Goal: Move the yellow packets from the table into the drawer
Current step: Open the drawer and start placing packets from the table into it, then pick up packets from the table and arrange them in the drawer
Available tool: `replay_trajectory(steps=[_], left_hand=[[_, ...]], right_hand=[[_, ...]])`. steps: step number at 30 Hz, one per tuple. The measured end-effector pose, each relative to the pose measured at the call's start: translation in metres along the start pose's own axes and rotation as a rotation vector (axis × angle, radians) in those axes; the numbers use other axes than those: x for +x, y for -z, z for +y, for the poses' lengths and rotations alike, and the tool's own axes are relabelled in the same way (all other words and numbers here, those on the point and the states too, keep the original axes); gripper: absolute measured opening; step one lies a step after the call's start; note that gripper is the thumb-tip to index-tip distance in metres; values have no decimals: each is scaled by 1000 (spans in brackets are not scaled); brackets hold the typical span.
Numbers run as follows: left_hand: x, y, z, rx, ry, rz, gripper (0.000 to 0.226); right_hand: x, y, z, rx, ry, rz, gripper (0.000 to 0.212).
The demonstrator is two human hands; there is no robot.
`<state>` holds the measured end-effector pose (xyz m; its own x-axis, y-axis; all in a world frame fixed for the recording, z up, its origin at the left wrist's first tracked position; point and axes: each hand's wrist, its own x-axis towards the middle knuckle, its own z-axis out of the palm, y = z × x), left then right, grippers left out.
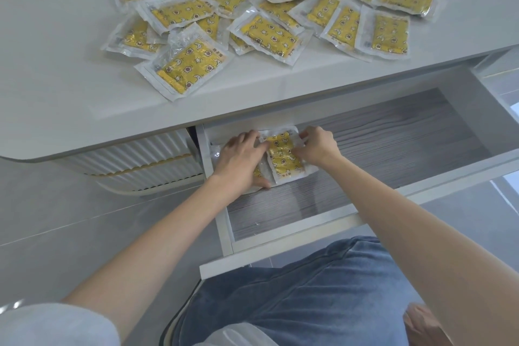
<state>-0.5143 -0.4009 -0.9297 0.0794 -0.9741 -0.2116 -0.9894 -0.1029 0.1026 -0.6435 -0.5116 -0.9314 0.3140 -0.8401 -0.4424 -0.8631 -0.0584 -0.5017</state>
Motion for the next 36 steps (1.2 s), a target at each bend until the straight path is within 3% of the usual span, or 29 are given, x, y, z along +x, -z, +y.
replay_trajectory(steps=[6,10,15,21,29,36], left_hand=[[0,10,6,-20,-13,4,80],[1,21,10,-4,-54,109,56],[1,39,17,-76,-143,160,46],[4,50,20,-126,-221,174,41],[28,69,35,-140,-235,-20,47],[8,154,47,-279,-193,-239,47]], right_hand=[[-13,13,-3,-23,25,60,52],[-32,38,-10,-13,37,82,42],[-52,43,-12,-67,22,176,37],[-51,42,-14,-99,5,178,31],[-61,66,-7,-131,-88,191,33],[-124,130,-44,-35,-172,183,33]])
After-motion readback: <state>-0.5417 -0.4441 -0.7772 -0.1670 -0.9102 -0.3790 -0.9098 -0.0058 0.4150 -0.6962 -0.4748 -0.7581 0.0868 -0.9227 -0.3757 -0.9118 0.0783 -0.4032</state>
